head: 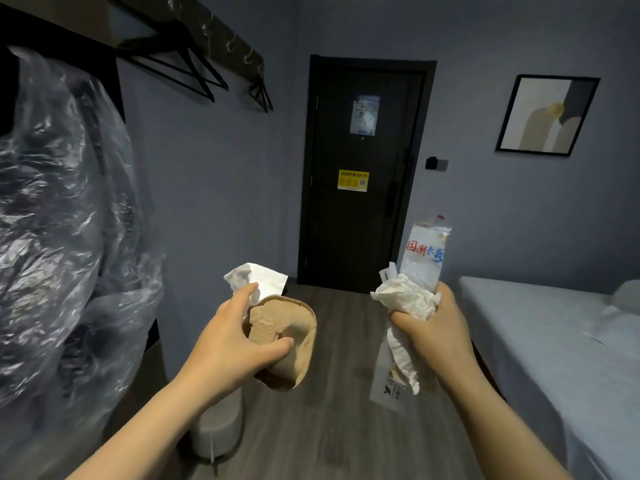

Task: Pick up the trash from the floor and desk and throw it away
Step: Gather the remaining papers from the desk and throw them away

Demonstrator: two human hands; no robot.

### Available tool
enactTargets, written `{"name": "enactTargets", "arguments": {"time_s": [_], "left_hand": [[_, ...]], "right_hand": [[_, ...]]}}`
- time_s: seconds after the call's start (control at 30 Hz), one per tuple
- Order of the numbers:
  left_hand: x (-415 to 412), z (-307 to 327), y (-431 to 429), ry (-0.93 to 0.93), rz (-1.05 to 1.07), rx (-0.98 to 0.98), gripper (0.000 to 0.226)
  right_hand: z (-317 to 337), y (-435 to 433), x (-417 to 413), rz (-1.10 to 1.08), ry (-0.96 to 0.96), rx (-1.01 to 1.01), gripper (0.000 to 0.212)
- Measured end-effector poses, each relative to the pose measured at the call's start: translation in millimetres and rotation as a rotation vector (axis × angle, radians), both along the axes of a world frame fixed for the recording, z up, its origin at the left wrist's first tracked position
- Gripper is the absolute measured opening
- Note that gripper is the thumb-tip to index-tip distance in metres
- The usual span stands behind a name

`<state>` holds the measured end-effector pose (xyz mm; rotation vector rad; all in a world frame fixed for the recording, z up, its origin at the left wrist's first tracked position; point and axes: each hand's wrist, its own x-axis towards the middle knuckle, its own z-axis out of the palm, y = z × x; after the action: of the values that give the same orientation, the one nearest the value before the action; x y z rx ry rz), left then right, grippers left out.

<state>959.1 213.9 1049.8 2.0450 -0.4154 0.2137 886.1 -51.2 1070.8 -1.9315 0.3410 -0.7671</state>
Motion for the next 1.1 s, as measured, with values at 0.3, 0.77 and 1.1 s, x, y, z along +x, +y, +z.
{"name": "enactTargets", "arguments": {"time_s": [0.3,0.77,1.1], "left_hand": [[143.9,-23.2,-49.2,0.103,-0.031,0.057,0.104],[372.7,-38.4,-155.7,0.1,0.08,0.029,0.102],[522.7,-58.4,-174.4,0.155,0.185,0.019,0.112]], "right_hand": [[-28.2,-41.1,145.4,0.014,0.036,0.06,0.046],[-38.8,-159.9,396.1,0.143,0.04,0.12,0.047],[-69.0,-188.5,569.1,0.199,0.098,0.113,0.05]]}}
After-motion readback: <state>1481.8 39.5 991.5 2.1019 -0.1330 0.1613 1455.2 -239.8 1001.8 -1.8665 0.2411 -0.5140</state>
